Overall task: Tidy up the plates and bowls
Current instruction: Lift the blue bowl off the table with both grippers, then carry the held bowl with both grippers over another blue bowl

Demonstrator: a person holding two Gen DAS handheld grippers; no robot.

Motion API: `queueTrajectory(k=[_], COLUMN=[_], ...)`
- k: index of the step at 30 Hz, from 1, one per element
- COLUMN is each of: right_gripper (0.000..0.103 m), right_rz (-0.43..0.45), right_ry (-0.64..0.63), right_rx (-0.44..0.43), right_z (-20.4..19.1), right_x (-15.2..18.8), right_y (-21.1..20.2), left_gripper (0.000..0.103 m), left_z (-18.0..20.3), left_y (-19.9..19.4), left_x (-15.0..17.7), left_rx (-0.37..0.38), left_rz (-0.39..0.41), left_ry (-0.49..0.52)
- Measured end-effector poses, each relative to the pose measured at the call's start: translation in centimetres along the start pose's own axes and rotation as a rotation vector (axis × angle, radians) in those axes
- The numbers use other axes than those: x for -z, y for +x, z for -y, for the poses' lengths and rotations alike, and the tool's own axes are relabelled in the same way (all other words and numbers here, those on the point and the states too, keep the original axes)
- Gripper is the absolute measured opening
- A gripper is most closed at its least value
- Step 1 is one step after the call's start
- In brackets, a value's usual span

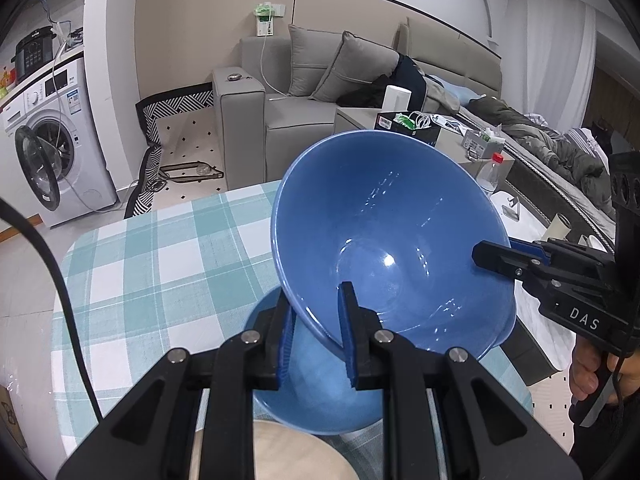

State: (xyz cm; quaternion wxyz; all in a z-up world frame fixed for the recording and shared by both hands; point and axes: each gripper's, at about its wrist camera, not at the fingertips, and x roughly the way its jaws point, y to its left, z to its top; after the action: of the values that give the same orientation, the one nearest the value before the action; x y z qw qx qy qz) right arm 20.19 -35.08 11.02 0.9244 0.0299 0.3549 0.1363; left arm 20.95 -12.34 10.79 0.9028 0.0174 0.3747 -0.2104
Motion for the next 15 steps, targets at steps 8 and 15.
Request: queueTrajectory(k=[8,15], right_gripper=[0.02,0.02], right_rz=[-0.01,-0.026], right_ry=[-0.006,-0.01], right_rx=[-0.021,-0.036], right_z=[-1.0,-1.7], right_x=[0.9,1.8], right_y=[0.3,0.9], left_gripper=[0.019,0.019], left_z=[-0.4,-1.1], left_y=[-0.6,-0.6], left_x=[1.4,2.5], left_rx=[-0.014,-0.017], left_rz=[-0.002,-0.012], left_ry=[-0.009,-0.025])
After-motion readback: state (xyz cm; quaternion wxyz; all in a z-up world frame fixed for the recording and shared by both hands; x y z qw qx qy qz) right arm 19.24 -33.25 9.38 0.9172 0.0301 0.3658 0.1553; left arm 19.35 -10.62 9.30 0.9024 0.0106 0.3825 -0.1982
